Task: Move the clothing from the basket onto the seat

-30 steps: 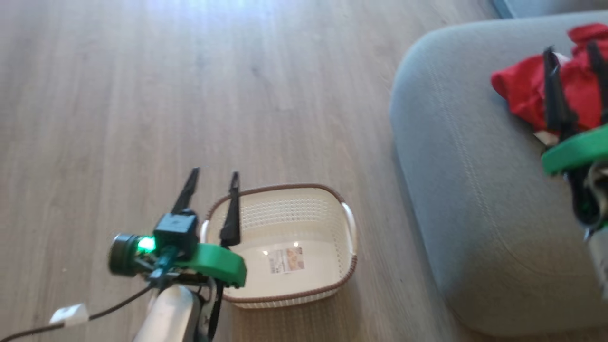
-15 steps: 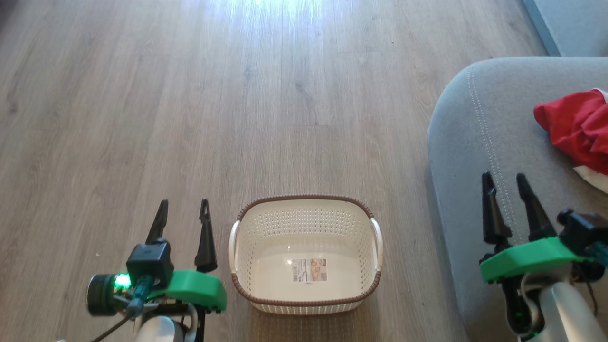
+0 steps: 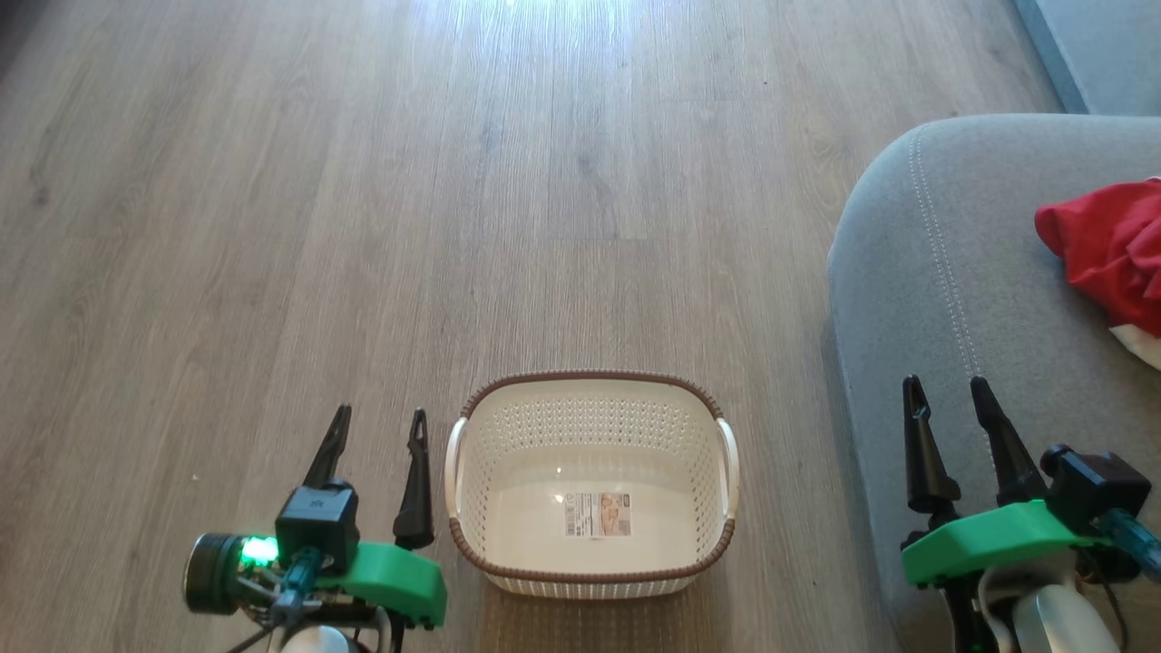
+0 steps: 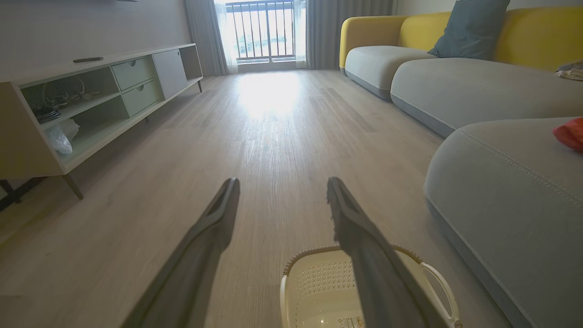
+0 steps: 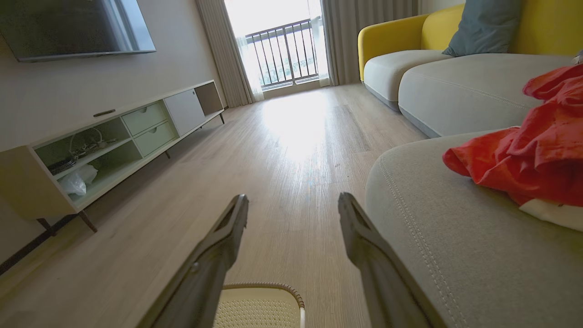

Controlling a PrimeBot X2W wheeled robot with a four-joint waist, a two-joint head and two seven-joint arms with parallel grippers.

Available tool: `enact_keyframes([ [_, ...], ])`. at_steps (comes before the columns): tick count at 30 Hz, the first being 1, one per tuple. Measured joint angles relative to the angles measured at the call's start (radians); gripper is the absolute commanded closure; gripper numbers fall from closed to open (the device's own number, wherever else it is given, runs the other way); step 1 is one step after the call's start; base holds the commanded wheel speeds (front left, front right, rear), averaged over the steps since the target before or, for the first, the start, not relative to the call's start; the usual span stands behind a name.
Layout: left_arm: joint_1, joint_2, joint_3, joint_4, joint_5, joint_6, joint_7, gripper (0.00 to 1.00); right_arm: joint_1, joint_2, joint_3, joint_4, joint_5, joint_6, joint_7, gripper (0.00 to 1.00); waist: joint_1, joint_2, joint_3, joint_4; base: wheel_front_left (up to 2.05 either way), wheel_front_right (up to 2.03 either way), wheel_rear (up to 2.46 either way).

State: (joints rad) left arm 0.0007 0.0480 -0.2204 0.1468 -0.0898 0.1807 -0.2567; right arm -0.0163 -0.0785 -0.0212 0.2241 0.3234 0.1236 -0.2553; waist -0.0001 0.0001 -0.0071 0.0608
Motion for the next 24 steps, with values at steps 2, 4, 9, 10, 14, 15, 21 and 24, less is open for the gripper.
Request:
enact_keyframes([
  [2, 0.000, 0.000, -0.006, -0.007, 0.012, 0.003, 0.000, 0.00, 0.000, 0.002, 0.000, -0.006, -0.009, 0.000, 0.000, 0.00, 0.0000, 0.0000, 0.002, 0.000, 0.00, 0.00, 0.00],
  [4, 0.001, 0.000, -0.007, -0.018, 0.006, 0.008, 0.000, 0.00, 0.000, 0.004, 0.000, -0.011, -0.010, 0.000, 0.000, 0.00, 0.0000, 0.0000, 0.005, 0.000, 0.00, 0.00, 0.00],
  [9, 0.003, 0.000, 0.003, -0.050, -0.028, 0.006, 0.000, 0.00, 0.000, 0.009, 0.006, -0.014, -0.010, 0.000, 0.000, 0.00, 0.0000, 0.0000, 0.006, 0.001, 0.00, 0.00, 0.00],
  [10, 0.004, 0.000, 0.005, -0.049, -0.028, 0.005, 0.000, 0.00, 0.000, 0.009, 0.008, -0.014, -0.010, 0.000, 0.000, 0.00, 0.0000, 0.0000, 0.006, 0.001, 0.00, 0.00, 0.00],
  [14, 0.005, 0.000, 0.013, -0.046, -0.043, -0.005, 0.000, 0.00, 0.000, 0.009, 0.012, -0.014, -0.004, 0.000, 0.000, 0.00, 0.0000, 0.0000, 0.005, 0.001, 0.00, 0.00, 0.00],
  [15, 0.005, 0.000, 0.014, -0.046, -0.052, -0.019, 0.000, 0.00, 0.000, 0.009, 0.015, -0.014, -0.004, 0.000, 0.000, 0.00, 0.0000, 0.0000, 0.005, 0.001, 0.00, 0.00, 0.00],
  [21, 0.007, 0.000, 0.020, -0.057, -0.076, -0.055, 0.000, 0.00, 0.000, 0.009, 0.018, -0.014, -0.003, 0.000, 0.000, 0.00, 0.0000, 0.0000, 0.005, 0.001, 0.00, 0.00, 0.00],
  [24, 0.007, 0.000, 0.030, -0.072, -0.091, -0.056, 0.000, 0.00, 0.000, 0.009, 0.018, -0.013, 0.012, 0.000, 0.000, 0.00, 0.0000, 0.0000, 0.007, 0.001, 0.00, 0.00, 0.00],
])
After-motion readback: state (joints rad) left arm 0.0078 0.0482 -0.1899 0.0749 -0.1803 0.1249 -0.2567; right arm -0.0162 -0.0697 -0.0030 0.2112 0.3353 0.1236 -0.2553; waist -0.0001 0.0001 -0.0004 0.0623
